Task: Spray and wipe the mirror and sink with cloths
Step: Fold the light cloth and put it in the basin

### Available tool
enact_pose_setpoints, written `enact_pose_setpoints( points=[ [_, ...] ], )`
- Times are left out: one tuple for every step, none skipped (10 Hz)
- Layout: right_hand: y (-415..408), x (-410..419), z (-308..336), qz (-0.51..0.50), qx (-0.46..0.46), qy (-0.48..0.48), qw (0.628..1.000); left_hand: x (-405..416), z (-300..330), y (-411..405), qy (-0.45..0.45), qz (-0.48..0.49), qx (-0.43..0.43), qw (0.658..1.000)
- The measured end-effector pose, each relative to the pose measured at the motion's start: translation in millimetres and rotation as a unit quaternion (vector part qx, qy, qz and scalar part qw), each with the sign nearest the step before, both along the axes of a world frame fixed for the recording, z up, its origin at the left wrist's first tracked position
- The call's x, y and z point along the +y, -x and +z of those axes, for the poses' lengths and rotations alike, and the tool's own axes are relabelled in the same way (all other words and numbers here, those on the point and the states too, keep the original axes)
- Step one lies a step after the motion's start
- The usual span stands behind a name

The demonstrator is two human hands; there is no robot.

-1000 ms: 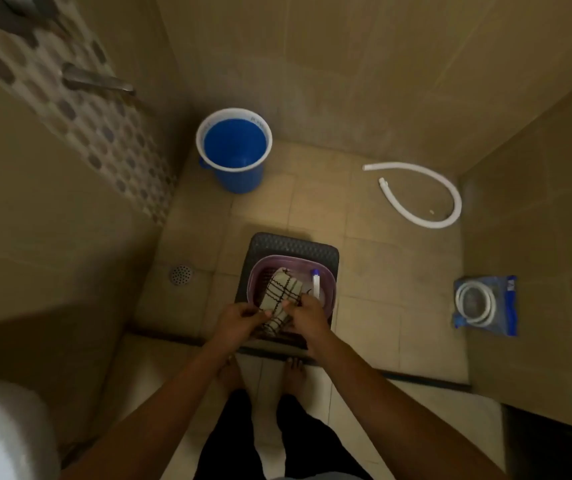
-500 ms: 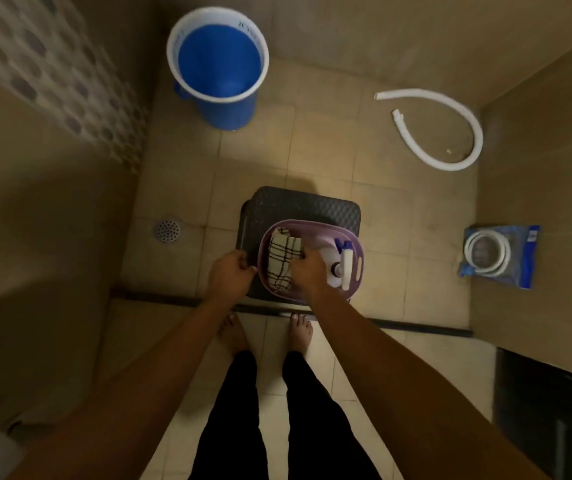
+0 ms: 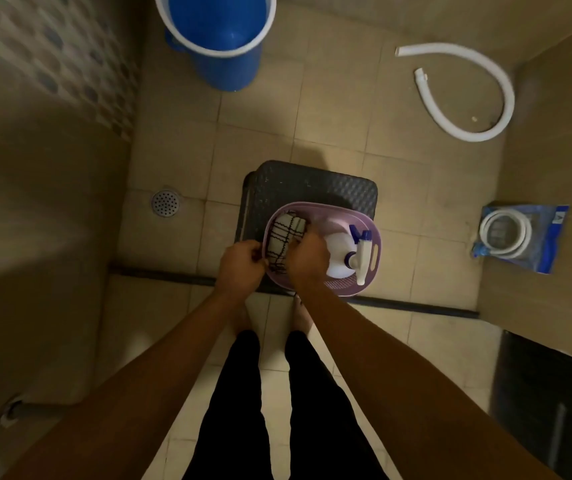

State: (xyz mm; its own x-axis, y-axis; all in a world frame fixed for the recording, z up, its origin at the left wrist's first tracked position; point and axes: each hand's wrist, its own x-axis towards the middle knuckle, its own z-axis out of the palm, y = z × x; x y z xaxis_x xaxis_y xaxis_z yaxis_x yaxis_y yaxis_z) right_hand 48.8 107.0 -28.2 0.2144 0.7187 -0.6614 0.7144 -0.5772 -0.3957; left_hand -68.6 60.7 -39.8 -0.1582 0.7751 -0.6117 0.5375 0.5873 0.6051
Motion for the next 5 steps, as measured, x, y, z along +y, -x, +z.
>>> enact_pose_setpoints(
  points=[
    [-5.4, -10.4, 5.2, 0.101, -0.01, -0.092, 0.991, -0.7, -0.5, 3.7, 0.006, 0.0, -0.013, 1.0],
    [-9.9, -17.6, 10.5, 0.195, -0.039, -0.127, 0.972, -0.2, 2.2, 4.5, 0.009, 0.004, -0.017, 1.0],
    [-9.9, -26.1, 9.5, 0.285, -0.107, -0.138, 0.943, 0.4, 1.8, 3.4, 0.004, 0.005, -0.022, 1.0],
    [-14.4, -34.3, -1.8, 0.353, -0.099, -0.12, 0.923, -1.0, 1.0, 2.9, 0.005, 0.005, -0.024, 1.0],
    [-15.9, -31.8, -9.9, 0.378, -0.103, -0.095, 0.915, -2.4, -1.2, 2.5, 0.013, 0.003, -0.017, 1.0]
  ],
)
